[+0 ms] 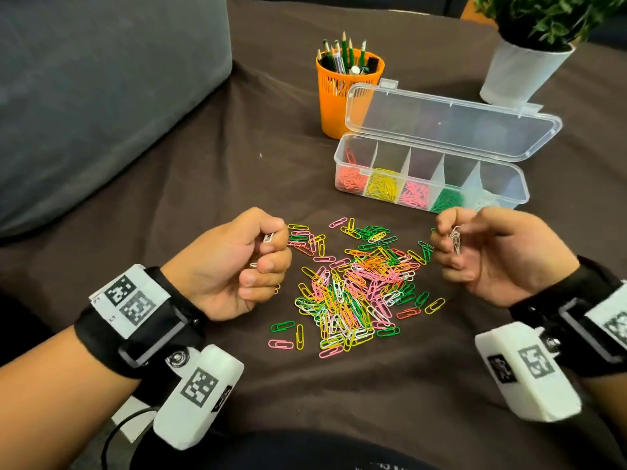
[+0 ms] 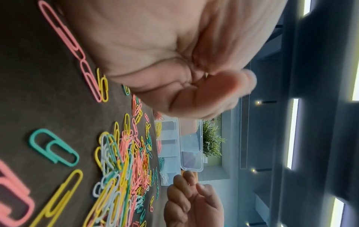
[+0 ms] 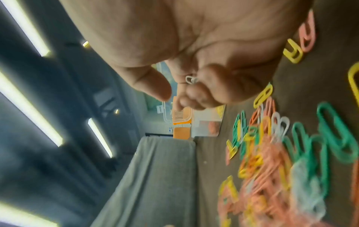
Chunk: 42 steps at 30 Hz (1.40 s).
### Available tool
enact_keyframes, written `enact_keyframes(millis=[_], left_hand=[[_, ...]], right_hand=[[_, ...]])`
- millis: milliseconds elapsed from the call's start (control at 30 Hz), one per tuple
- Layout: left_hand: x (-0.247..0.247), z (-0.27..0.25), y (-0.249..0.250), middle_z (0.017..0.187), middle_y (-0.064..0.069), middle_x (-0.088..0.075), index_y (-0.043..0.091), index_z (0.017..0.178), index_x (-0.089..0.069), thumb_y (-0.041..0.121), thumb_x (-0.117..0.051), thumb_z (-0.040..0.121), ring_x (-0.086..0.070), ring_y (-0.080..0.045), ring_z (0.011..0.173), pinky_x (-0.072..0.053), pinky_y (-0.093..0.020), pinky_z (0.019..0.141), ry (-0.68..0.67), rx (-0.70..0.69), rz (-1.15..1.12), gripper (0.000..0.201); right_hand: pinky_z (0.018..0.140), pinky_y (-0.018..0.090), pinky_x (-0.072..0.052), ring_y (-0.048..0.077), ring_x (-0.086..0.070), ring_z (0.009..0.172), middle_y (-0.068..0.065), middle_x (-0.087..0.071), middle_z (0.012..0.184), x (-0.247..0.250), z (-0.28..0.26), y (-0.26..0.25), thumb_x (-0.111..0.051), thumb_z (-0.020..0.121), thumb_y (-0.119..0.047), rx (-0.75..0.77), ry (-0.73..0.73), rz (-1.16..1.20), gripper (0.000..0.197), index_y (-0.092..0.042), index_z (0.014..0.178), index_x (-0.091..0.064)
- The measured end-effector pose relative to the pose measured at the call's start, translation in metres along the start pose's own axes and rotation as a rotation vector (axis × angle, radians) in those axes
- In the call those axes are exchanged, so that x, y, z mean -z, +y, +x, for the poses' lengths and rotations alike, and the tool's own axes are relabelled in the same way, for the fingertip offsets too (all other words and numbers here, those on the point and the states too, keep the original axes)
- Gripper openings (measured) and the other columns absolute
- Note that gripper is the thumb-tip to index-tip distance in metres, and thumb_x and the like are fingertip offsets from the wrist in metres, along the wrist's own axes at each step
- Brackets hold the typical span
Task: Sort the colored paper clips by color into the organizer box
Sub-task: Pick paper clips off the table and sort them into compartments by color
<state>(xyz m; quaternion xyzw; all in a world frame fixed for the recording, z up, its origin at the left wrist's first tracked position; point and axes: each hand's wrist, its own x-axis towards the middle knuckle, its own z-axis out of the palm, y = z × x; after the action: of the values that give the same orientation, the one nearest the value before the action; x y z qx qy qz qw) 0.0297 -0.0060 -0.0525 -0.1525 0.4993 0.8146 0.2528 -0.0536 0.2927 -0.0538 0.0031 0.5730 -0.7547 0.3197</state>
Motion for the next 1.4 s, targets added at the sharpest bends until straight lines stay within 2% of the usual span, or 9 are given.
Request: enact_keyframes(millis=[100,200,267,433,567,767,900,1133,1400], left_hand=[[-0.001,-0.002,0.001,0.061,-0.005,-0.054,0.009,0.069,-0.064,0.018,-0.051,0.086,-0.051,-0.009,0.041,-0.045,-0.018,0.036,0.016,-0.033,0.041,0.023],[0.006,-0.003,0.004,0.068,-0.007,-0.056,0.001,0.092,-0.075,0.002,-0.059,0.081,-0.051,-0.013,0.052,-0.045,-0.02,0.043,0.007,-0.081,0.08,0.02],[0.006,-0.005,0.007,0.06,0.002,-0.05,0.0,0.094,-0.073,0.008,-0.063,0.084,-0.039,-0.009,0.05,-0.032,-0.018,0.044,0.005,-0.129,0.301,0.016],[-0.005,-0.011,0.009,0.058,0.026,-0.056,0.034,0.094,-0.074,0.039,-0.072,0.087,-0.05,0.007,0.057,-0.032,-0.007,0.056,0.052,-0.311,1.738,0.009],[-0.01,-0.006,-0.002,0.098,0.019,-0.07,0.04,0.112,-0.067,0.051,-0.064,0.087,-0.061,-0.001,0.089,-0.045,-0.02,0.076,0.027,-0.344,2.003,0.027],[-0.008,0.002,-0.004,0.099,0.01,-0.067,0.033,0.103,-0.061,0.044,-0.053,0.09,-0.061,-0.012,0.092,-0.051,-0.031,0.079,0.038,-0.378,2.127,0.018],[-0.005,0.001,-0.003,0.099,0.012,-0.066,0.032,0.101,-0.058,0.045,-0.052,0.091,-0.06,-0.009,0.092,-0.049,-0.03,0.079,0.05,-0.378,2.1,0.018],[-0.003,0.004,0.0,0.07,0.016,-0.05,0.035,0.099,-0.056,0.059,-0.07,0.079,-0.049,-0.004,0.074,-0.039,-0.025,0.067,0.153,-0.314,2.02,0.035],[-0.003,0.005,0.001,0.086,0.019,-0.065,0.037,0.102,-0.06,0.051,-0.071,0.081,-0.056,-0.001,0.081,-0.048,-0.025,0.076,0.116,-0.279,1.985,0.027]], right_hand=[[0.04,0.021,-0.026,0.012,-0.035,0.044,0.002,-0.045,0.054,0.001,0.008,0.002,-0.06,0.087,-0.006,0.071,0.147,-0.732,0.018,-0.013,0.07,-0.063],[0.053,0.022,-0.042,0.005,-0.046,0.048,-0.003,-0.06,0.055,0.004,0.012,0.002,-0.076,0.077,-0.018,0.109,0.053,-1.388,0.007,-0.02,0.073,-0.071],[0.051,0.016,-0.038,0.002,-0.047,0.046,-0.011,-0.057,0.05,0.003,0.015,0.002,-0.077,0.076,-0.023,0.096,0.02,-1.492,0.007,-0.024,0.075,-0.071],[0.068,0.022,-0.047,-0.002,-0.056,0.065,-0.016,-0.062,0.065,-0.008,0.016,0.001,-0.072,0.075,-0.033,0.095,0.029,-1.722,0.007,-0.031,0.074,-0.066],[0.071,0.027,-0.05,0.001,-0.057,0.07,-0.013,-0.063,0.072,-0.007,0.017,0.001,-0.074,0.072,-0.038,0.114,0.046,-1.722,0.01,-0.033,0.074,-0.065],[0.068,0.024,-0.048,0.002,-0.054,0.065,-0.014,-0.058,0.065,-0.004,0.018,0.003,-0.067,0.077,-0.034,0.139,0.004,-1.716,0.007,-0.032,0.072,-0.063],[0.056,0.017,-0.041,0.004,-0.048,0.051,-0.016,-0.056,0.053,0.005,0.013,-0.003,-0.067,0.075,-0.026,0.097,-0.023,-1.545,0.009,-0.025,0.068,-0.062],[0.04,0.022,-0.026,0.015,-0.038,0.046,0.013,-0.048,0.069,0.017,0.002,-0.023,-0.071,0.046,-0.012,-0.049,-0.247,-0.098,0.036,-0.01,0.076,-0.051],[0.044,0.021,-0.018,0.011,-0.03,0.052,0.004,-0.047,0.072,0.007,0.008,-0.04,-0.061,0.053,-0.014,0.137,0.009,0.13,0.027,-0.015,0.077,-0.051]])
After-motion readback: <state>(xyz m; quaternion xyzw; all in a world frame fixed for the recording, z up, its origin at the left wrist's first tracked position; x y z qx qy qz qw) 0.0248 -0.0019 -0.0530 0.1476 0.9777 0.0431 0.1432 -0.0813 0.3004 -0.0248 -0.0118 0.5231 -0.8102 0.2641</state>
